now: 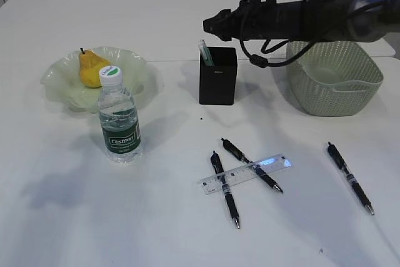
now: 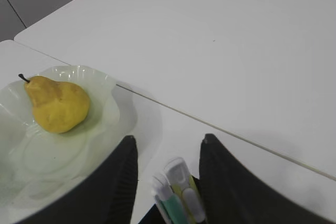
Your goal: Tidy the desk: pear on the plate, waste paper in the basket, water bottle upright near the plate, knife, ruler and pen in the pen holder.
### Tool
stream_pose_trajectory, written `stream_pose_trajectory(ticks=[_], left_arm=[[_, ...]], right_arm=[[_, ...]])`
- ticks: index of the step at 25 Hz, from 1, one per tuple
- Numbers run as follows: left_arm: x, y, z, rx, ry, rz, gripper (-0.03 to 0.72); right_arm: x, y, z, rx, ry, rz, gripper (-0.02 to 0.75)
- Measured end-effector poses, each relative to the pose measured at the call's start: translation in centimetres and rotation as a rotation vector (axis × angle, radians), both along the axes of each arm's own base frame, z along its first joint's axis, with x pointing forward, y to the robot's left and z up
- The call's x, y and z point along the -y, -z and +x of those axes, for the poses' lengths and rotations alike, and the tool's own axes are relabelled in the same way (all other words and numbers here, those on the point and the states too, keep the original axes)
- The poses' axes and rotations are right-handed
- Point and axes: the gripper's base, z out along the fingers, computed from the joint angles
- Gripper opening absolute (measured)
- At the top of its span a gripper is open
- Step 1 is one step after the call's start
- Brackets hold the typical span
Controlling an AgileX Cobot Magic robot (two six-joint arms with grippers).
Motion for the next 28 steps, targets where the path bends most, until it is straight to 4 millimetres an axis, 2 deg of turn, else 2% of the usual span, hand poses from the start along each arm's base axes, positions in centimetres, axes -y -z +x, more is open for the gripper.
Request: stream_pose_trajectory(ticks=[9, 13, 21, 25, 28], left_arm=[[0.0, 0.0, 0.0, -0.002, 0.0, -0.002, 0.51], [0.0, 0.0, -0.2, -0.025, 0.004, -0.003, 0.51], [0.1, 0.1, -0.4, -0.046, 0.008, -0.004, 0.51], [0.1, 0.1, -0.4, -0.047, 0.008, -0.004, 0.51], [0.1, 0.1, -0.4, -0.047, 0.008, -0.004, 0.51]], right_arm=[[0.4, -4.5, -2.7, -0.148, -0.057, -0.097, 0.298], [1.1, -7.5, -4.5, -0.226, -0.033, -0.153, 0.299], [3.1, -14.2, -9.5, -0.348, 0.061, -0.257, 0.299], [4.4, -15.9, -12.0, -0.457, 0.128, -0.337, 0.299], [5.2, -16.5, -13.4, -0.541, 0.175, -0.39, 0.3]])
